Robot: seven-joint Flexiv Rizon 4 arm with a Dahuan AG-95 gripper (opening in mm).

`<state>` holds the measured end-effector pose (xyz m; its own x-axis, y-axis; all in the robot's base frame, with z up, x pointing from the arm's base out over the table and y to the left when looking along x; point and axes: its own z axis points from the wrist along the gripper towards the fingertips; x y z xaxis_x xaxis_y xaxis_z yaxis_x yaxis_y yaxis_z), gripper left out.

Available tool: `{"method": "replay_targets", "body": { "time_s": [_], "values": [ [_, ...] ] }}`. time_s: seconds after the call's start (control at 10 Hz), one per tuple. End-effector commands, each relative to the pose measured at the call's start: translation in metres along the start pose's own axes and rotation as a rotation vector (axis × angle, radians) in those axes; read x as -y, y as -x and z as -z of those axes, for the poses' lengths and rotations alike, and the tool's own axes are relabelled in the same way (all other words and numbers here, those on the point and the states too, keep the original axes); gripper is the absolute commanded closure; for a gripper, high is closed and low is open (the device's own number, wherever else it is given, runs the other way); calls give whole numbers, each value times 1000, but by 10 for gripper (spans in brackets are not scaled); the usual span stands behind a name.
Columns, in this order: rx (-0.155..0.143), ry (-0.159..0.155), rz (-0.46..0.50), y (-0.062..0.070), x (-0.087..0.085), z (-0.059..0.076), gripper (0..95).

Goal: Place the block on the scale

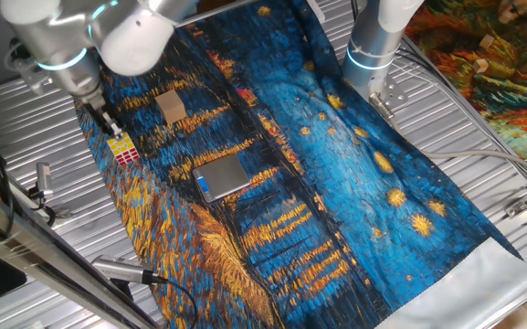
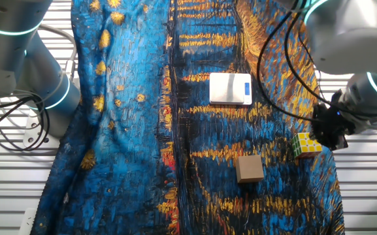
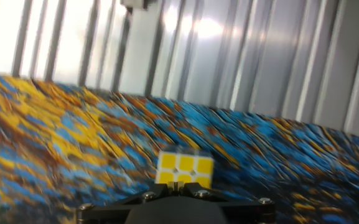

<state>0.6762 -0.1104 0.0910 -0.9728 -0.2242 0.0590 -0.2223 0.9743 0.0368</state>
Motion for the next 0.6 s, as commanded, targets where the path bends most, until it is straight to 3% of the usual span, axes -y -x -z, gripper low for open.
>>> {"method": "replay_targets", "body": {
  "time_s": [0.1, 0.6],
  "values": [
    [17, -3, -15, 1, 0, -6, 950],
    [42, -3, -28, 4, -1, -16, 950]
  ]
}}
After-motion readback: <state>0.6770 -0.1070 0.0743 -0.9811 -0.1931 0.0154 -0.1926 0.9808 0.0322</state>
